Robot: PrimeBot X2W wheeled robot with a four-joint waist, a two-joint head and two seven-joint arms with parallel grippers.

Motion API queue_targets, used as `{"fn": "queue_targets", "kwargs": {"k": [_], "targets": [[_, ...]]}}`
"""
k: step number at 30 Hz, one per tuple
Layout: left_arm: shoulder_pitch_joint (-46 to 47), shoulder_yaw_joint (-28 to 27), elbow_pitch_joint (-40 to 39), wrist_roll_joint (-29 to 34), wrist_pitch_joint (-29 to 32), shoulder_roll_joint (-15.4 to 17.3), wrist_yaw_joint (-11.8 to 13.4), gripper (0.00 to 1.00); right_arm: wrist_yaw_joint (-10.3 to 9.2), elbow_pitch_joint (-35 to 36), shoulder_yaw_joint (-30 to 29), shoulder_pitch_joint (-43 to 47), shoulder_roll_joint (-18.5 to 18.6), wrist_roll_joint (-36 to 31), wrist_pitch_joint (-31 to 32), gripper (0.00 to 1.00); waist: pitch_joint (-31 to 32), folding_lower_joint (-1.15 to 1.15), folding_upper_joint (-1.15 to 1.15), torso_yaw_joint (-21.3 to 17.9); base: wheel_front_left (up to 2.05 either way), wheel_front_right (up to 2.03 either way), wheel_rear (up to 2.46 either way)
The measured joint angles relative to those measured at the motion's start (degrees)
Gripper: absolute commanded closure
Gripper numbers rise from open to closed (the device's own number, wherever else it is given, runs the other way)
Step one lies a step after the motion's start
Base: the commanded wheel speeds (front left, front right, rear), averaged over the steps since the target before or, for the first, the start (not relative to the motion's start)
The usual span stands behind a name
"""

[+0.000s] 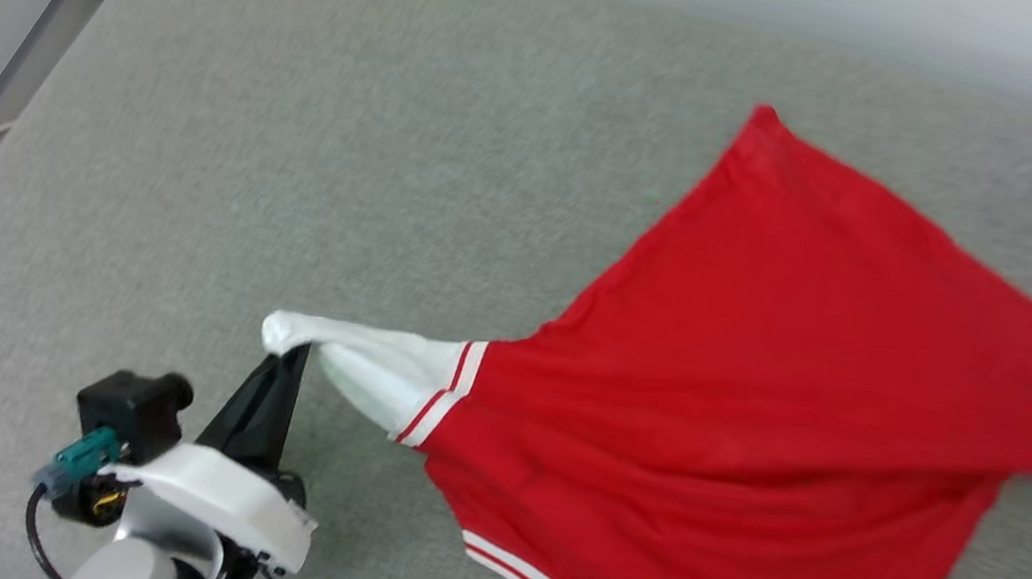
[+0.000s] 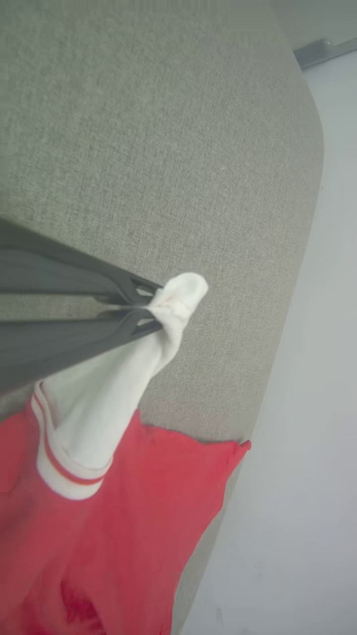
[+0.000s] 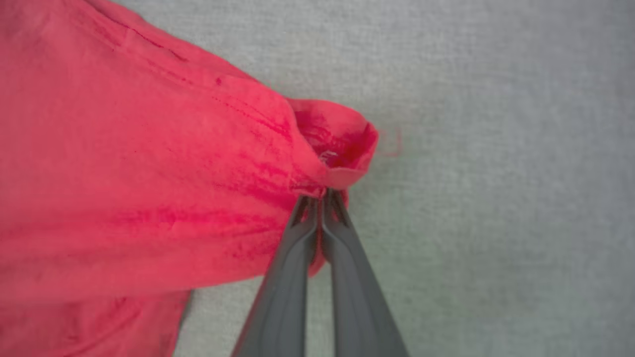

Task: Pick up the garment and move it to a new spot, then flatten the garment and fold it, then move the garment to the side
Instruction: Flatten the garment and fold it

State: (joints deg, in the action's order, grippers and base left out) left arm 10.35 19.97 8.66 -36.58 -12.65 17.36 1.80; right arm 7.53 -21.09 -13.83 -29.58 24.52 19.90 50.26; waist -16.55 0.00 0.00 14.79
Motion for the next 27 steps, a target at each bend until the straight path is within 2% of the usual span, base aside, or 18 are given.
{"fn": "queue_targets", "kwargs": {"k": [3,9,12,13,15,16,17,21,22,23,24,27], "targets": [[-3.11,-0.73,-1.20,-0.49,1.52,1.36,1.81,1.00,0.00,6.01,-2.20,10.73,-1.40,1.19,-1.55,1.00,3.43,0.00,0.00,-2.91,0.00,0.00,0.00],[-7.60,-1.97,-2.13,-2.01,2.89,2.77,3.30,1.00,0.00,14.68,-5.61,26.30,-7.78,1.11,-3.35,1.00,7.93,0.00,0.00,-7.55,0.00,0.00,0.00],[-9.61,-2.10,-1.91,-2.50,3.48,3.33,3.83,1.00,0.00,17.16,-6.64,33.12,-12.05,0.90,-4.07,1.00,9.87,-0.01,0.00,-9.52,0.00,0.00,0.00],[-10.73,-2.21,-1.47,-3.05,3.96,3.49,4.09,1.00,-0.01,18.01,-7.34,36.82,-15.03,0.98,-5.05,1.00,10.97,-0.01,0.00,-10.69,0.00,0.00,0.00],[-11.70,-2.15,-0.94,-3.18,4.32,3.54,4.33,1.00,-0.01,18.14,-7.84,40.17,-17.46,0.97,-5.90,1.00,12.16,-0.01,0.00,-11.47,0.00,0.00,0.00],[-11.70,-2.15,-0.94,-3.18,4.32,3.54,4.33,1.00,-0.01,18.14,-7.84,40.17,-17.46,0.97,-5.90,1.00,12.16,-0.01,0.00,-11.47,0.00,0.00,0.00],[-12.62,-2.08,-0.47,-3.65,4.57,3.57,4.46,1.00,-0.01,17.57,-8.06,43.06,-19.47,1.77,-6.62,1.00,13.22,-0.01,0.00,-12.04,0.00,0.00,0.00],[-13.67,-1.91,0.05,-4.04,5.25,3.65,4.77,1.00,-0.01,15.12,-7.68,46.63,-21.11,3.72,-9.66,1.00,14.73,-0.02,0.00,-12.44,0.00,0.00,0.00],[-13.72,-1.90,0.10,-4.09,5.28,3.66,4.78,1.00,-0.01,14.80,-7.40,46.91,-21.27,4.34,-10.98,0.94,14.89,-0.02,0.01,-12.48,0.00,0.00,0.00],[-13.76,-1.88,0.10,-4.17,5.43,3.68,4.78,1.00,-0.01,14.64,-7.17,47.09,-21.37,4.93,-12.43,0.55,15.00,-0.01,0.00,-12.51,0.00,0.00,0.00],[-13.82,-1.81,0.10,-4.20,5.44,3.68,4.79,1.00,-0.01,14.60,-7.04,47.10,-21.40,5.04,-14.26,0.00,15.05,-0.01,0.00,-12.56,0.00,0.00,0.00],[-13.85,-1.62,0.13,-4.22,5.69,3.68,4.82,1.00,-0.02,14.94,-6.79,46.53,-21.46,5.00,-20.16,0.00,15.20,-0.01,0.00,-12.61,0.00,0.00,0.00]]}}
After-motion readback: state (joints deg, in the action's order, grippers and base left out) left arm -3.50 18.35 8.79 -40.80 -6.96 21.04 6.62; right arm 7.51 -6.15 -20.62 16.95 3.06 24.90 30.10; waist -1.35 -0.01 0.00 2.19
